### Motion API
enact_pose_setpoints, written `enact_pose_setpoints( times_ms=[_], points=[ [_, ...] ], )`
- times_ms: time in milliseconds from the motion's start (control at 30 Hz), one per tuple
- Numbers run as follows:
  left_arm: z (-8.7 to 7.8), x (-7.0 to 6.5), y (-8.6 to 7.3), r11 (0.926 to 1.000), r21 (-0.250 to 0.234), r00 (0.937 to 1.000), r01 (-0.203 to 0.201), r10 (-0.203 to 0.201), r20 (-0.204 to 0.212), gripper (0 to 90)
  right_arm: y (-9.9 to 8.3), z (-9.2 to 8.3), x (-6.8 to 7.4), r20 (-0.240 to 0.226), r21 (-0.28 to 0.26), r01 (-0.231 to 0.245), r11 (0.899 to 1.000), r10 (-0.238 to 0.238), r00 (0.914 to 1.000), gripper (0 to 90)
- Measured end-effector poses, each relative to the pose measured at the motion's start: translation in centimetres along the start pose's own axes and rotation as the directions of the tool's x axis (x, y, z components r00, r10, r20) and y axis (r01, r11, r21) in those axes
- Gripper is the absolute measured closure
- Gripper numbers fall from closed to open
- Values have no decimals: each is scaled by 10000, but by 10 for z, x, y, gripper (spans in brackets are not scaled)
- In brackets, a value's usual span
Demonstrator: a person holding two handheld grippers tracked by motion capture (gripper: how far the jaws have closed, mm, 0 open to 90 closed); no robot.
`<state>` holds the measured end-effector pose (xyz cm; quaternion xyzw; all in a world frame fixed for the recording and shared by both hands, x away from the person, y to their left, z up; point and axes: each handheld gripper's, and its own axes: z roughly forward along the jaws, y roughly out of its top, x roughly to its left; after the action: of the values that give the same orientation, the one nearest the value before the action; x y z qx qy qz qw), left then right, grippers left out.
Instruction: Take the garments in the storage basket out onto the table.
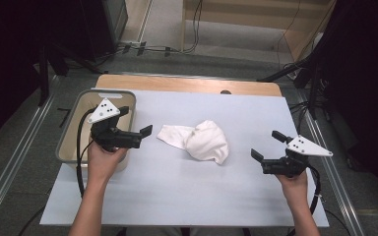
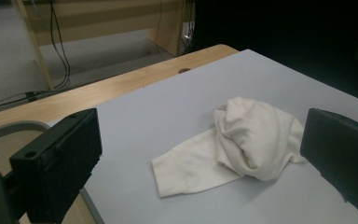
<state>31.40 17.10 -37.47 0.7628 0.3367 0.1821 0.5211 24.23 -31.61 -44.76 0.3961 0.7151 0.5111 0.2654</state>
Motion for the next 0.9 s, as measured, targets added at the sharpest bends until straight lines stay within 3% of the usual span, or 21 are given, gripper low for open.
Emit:
enact_pose_setpoints(
  times_ms=[467, 900],
  points=[
    [-25, -1, -21, 9988, -471, 9995, 93, -107, -295, 0, 1, -1, 1, -16, -60, 1, 10000, -1, 10000, 0],
    [-34, 1, -42, 9987, -505, 9995, 13, -29, -311, 0, 2, -4, 4, -68, -122, 0, 9999, -1, 10000, 0]
  ],
)
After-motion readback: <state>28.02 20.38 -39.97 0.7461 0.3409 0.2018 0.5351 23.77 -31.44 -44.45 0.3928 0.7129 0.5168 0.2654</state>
